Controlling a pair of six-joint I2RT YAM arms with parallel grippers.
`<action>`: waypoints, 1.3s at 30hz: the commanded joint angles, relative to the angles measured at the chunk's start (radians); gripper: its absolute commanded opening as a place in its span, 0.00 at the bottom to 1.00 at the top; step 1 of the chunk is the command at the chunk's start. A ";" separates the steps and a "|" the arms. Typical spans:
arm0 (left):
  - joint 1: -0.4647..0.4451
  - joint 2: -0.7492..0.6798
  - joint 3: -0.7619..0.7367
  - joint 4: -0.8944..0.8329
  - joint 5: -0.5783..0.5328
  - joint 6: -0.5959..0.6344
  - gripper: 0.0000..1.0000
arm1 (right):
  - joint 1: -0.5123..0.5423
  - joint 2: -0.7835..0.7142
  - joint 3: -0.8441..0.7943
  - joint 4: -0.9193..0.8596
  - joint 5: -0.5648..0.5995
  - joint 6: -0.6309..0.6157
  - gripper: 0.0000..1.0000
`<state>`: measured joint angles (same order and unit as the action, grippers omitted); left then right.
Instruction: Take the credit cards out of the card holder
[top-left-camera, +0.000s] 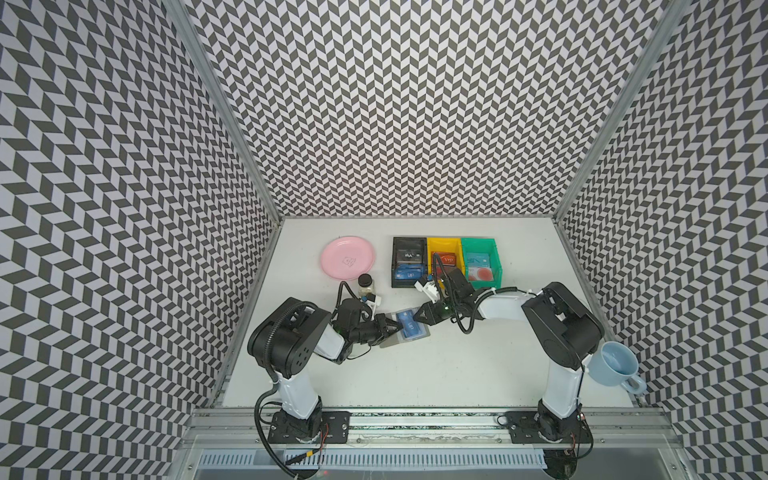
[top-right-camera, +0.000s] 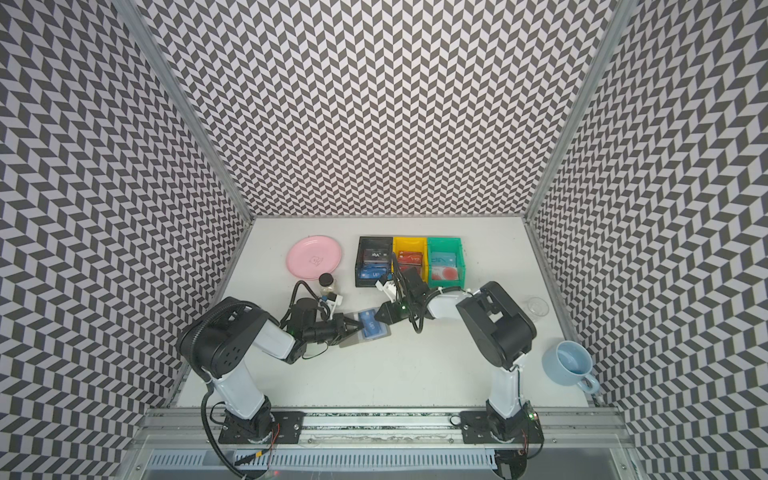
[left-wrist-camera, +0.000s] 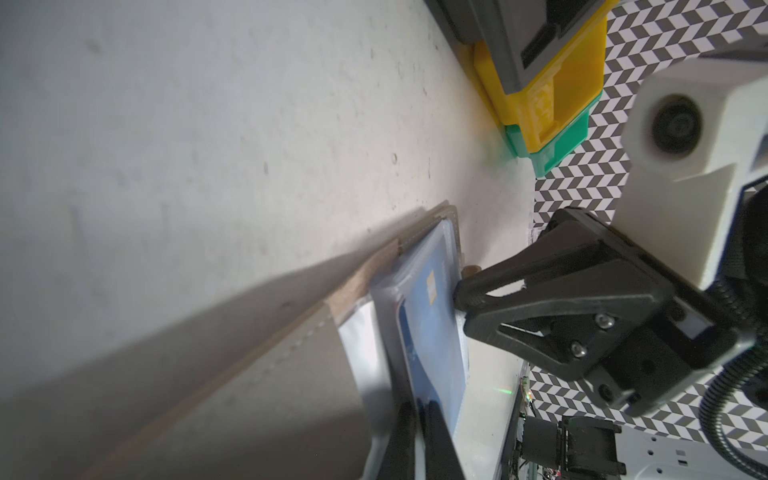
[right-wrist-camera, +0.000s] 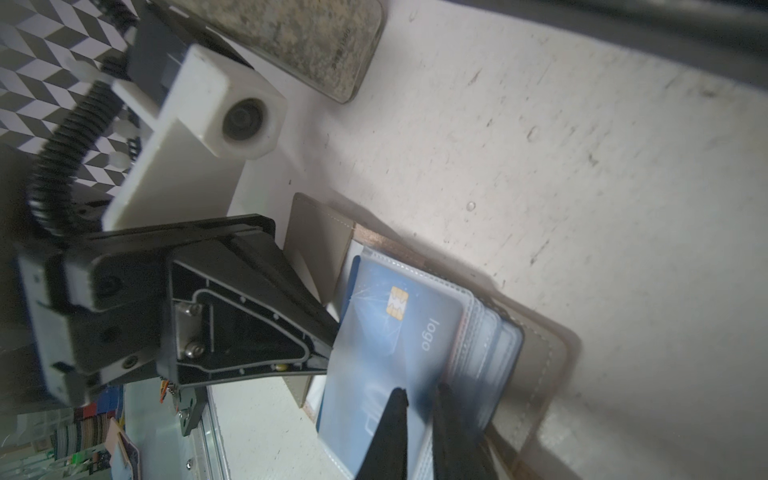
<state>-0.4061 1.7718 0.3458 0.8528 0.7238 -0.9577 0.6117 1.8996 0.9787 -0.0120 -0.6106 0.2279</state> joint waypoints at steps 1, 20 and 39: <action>-0.008 0.028 0.011 -0.011 -0.015 0.017 0.04 | 0.004 0.053 -0.030 -0.066 0.035 -0.013 0.15; 0.028 0.016 -0.032 -0.054 -0.020 0.069 0.00 | -0.010 0.064 -0.038 -0.071 0.036 -0.013 0.15; 0.045 0.024 -0.043 -0.055 -0.006 0.086 0.00 | -0.012 0.080 -0.033 -0.076 0.035 -0.016 0.15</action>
<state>-0.3706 1.7672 0.3328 0.8627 0.7544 -0.9100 0.5987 1.9137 0.9787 0.0032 -0.6403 0.2272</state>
